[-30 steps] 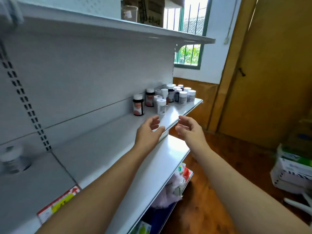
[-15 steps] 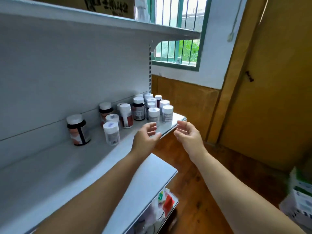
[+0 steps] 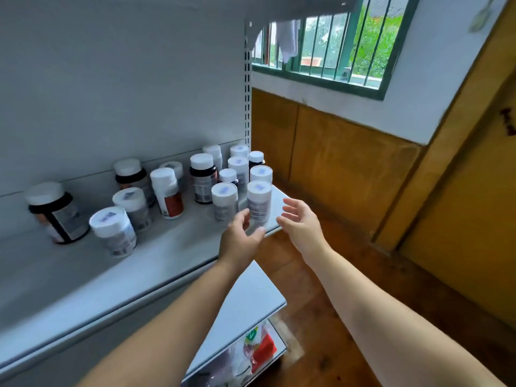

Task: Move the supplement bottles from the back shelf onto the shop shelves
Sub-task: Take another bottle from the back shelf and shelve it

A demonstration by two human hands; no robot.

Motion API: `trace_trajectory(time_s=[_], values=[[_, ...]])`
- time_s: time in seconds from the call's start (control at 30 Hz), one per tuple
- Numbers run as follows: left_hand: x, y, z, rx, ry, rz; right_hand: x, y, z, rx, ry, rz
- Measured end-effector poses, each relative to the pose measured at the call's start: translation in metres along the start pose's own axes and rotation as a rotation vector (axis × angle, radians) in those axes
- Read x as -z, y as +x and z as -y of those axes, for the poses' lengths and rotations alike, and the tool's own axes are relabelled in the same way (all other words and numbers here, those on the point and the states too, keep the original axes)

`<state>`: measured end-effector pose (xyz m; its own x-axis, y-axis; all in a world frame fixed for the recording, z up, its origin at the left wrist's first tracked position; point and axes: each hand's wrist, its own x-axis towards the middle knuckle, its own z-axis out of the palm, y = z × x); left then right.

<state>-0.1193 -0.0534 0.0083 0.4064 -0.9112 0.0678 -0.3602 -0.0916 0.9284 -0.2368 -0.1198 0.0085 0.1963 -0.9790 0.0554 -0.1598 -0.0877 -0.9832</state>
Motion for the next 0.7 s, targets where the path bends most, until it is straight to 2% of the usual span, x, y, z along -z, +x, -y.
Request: trace_trajectory(time_s=[0.27,0.7], values=[[-0.022,0.018,0.006,0.094,0.132,-0.128,-0.003,0.052,-0.008,-0.031,-0.028,0.181],[-0.057,0.044,-0.009,0.185,0.15,-0.403,0.001,0.093,-0.021,0.065,0.017,0.514]])
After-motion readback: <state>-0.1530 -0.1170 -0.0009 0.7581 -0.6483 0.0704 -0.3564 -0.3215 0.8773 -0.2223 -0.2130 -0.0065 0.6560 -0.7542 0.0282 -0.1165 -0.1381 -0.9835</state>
